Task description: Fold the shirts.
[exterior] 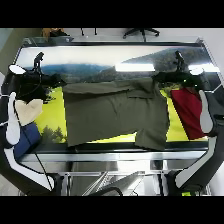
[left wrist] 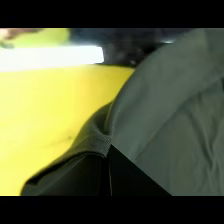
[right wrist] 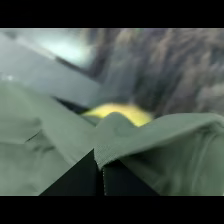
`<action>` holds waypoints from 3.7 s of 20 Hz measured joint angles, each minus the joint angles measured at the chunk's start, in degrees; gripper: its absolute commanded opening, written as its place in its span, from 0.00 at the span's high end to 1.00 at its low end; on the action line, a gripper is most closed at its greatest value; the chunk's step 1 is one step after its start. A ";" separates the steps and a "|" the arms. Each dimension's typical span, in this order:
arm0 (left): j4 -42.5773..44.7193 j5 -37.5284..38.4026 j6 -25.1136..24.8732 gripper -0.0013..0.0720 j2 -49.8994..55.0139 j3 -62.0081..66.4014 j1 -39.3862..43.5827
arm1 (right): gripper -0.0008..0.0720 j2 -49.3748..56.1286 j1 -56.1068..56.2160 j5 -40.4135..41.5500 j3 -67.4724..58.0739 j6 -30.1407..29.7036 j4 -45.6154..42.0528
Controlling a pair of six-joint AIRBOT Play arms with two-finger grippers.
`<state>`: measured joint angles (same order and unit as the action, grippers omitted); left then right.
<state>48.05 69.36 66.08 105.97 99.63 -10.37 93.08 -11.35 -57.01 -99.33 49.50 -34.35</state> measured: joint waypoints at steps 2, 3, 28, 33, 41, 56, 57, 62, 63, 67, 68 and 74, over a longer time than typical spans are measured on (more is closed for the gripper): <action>0.83 0.61 1.66 0.97 3.43 4.85 -0.13 | 0.97 1.77 0.13 1.31 -3.41 -0.02 -0.74; 1.27 1.11 2.62 0.97 4.79 7.28 -0.02 | 0.97 2.29 0.15 1.49 -5.20 0.00 -1.77; 27.43 5.99 15.37 0.96 10.73 10.64 11.02 | 0.80 6.45 0.39 -11.28 -11.39 9.27 -29.11; 27.63 7.08 15.80 0.03 10.97 11.52 11.13 | 0.30 6.60 0.28 -11.32 -11.39 11.78 -29.27; 27.36 19.71 18.75 0.18 2.80 5.79 8.74 | 0.31 -0.92 -6.71 -22.43 -9.75 22.01 -27.96; 13.75 3.48 15.26 0.18 -20.00 -48.02 7.87 | 0.31 -20.79 -17.94 -30.60 17.11 21.42 -21.05; 11.50 2.43 14.19 0.46 -20.04 -48.46 7.89 | 0.31 -21.20 -18.25 -30.82 17.59 21.40 -21.05; 8.90 -2.29 10.29 0.97 -20.04 -46.18 7.87 | 0.41 -23.45 -19.19 -31.61 24.26 21.31 -21.09; 9.64 -2.49 10.03 0.97 -20.06 -45.05 7.82 | 0.41 -24.15 -19.45 -31.54 26.40 21.46 -21.53; 13.16 -3.28 10.16 0.97 -20.13 -40.09 6.34 | 0.41 -29.11 -20.50 -29.77 37.16 24.33 -23.12; 13.57 -3.48 10.16 0.96 -20.13 -39.28 5.88 | 0.41 -30.77 -20.55 -29.03 40.48 25.00 -23.23; 14.73 -2.40 9.70 0.96 -18.38 -37.70 4.70 | 0.41 -39.34 -18.32 -19.50 61.61 27.91 -22.18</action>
<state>62.78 66.96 75.79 87.59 61.93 -5.67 53.74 -29.67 -76.51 -37.71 77.41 -56.53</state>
